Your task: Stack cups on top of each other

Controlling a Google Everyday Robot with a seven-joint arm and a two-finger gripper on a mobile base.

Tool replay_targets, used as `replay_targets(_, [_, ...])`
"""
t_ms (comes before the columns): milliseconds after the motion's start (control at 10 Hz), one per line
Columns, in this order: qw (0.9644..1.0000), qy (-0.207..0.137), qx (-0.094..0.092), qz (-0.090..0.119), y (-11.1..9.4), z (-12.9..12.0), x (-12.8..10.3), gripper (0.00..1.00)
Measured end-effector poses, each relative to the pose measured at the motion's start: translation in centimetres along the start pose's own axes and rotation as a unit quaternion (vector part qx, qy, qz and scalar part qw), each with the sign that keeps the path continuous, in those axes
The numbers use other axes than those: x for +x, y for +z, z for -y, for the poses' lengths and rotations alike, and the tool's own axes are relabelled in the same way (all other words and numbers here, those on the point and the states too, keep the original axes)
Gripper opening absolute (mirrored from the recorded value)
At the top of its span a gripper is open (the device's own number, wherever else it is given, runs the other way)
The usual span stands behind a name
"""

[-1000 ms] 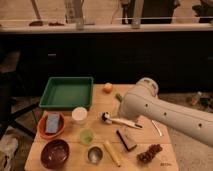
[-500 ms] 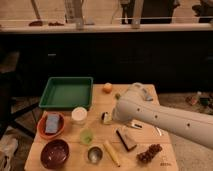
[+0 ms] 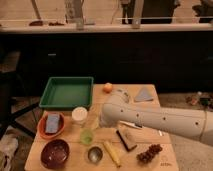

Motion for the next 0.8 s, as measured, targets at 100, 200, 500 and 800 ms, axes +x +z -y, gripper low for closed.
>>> replay_targets(100, [1.0000, -0.008, -0.001, 0.005, 0.3, 0.4, -0.1, 0.80])
replay_targets(200, [0.9998, -0.017, -0.003, 0.010, 0.5, 0.7, -0.3, 0.80])
replay_targets(500, [0.9989, -0.039, -0.008, 0.024, 1.3, 1.7, -1.2, 0.80])
replay_targets(800, [0.9977, -0.057, -0.012, 0.035, 2.2, 2.7, -1.7, 0.80])
